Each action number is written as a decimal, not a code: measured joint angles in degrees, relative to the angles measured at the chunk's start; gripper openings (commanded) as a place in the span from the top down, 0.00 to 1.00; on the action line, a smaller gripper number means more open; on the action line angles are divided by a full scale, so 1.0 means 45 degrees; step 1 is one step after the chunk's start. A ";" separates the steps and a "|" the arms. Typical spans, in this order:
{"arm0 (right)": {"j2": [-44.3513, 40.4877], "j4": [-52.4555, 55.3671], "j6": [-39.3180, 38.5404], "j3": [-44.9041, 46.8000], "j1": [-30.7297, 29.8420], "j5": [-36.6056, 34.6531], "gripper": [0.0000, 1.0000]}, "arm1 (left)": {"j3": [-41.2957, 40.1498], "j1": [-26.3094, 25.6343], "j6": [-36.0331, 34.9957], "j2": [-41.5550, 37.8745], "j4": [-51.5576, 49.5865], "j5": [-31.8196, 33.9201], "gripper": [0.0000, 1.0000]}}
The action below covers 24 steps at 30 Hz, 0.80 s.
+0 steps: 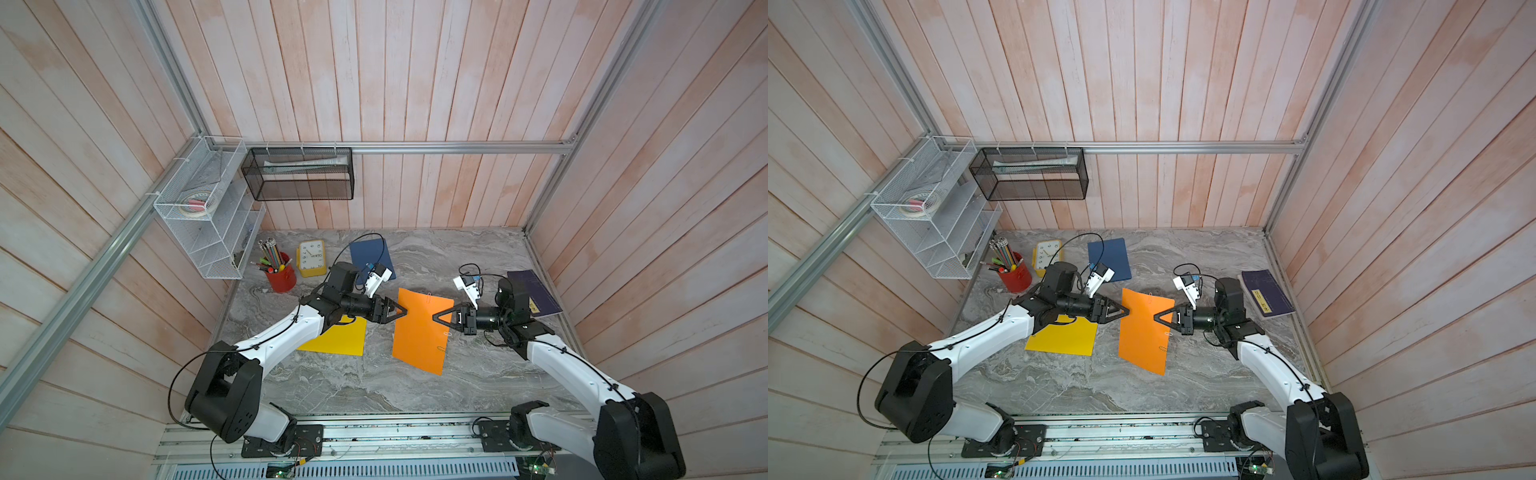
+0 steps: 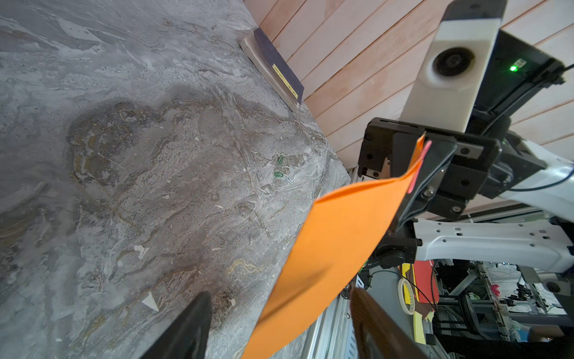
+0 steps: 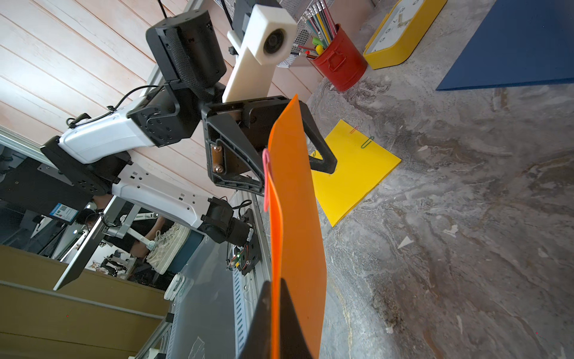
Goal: Unclip the paperclips from the documents
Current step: Pick up the document from the center of the board.
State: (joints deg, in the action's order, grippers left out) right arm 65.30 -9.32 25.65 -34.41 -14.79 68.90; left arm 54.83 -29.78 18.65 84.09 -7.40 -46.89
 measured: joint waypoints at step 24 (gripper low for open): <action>0.1195 0.0831 -0.0583 -0.0661 0.0151 -0.0204 1.00 | -0.0024 0.0000 0.0403 0.0005 0.1535 -0.1588 0.53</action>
State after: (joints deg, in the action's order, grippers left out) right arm 70.67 -5.58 23.03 -37.39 -14.11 67.99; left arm 54.72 -29.78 20.47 84.12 -0.49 -54.04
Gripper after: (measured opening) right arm 0.048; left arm 0.498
